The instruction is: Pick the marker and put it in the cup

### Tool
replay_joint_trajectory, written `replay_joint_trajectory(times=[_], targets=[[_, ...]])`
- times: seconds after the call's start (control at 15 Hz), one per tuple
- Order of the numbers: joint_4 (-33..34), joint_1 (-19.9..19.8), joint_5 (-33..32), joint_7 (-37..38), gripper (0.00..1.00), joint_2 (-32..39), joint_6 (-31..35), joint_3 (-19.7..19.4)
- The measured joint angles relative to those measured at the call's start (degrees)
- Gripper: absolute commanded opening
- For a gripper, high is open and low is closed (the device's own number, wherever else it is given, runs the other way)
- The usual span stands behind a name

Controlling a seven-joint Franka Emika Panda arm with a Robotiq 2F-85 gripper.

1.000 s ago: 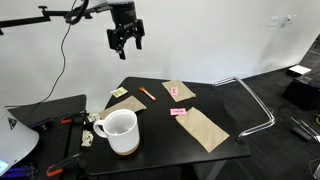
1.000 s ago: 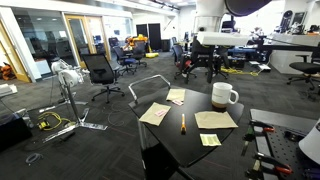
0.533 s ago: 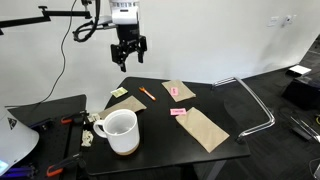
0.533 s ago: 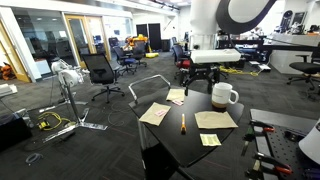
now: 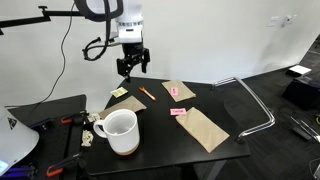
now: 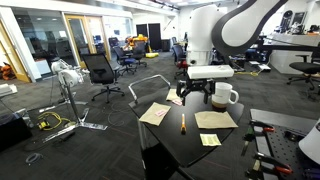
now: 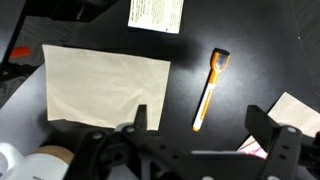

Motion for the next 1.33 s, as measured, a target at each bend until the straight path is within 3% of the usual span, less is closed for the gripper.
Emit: replay_joint_trajectory(times=[0.27, 0.8, 1.33], targets=[[0.0, 0.8, -2.2, 1.0, 1.0, 2.9, 3.1, -0.8], [0.5, 3.1, -9.0, 9.9, 1.0, 7.4, 8.5, -3.1], [2.1, 4.6, -9.5, 11.0, 1.0, 11.3, 9.7, -5.2]])
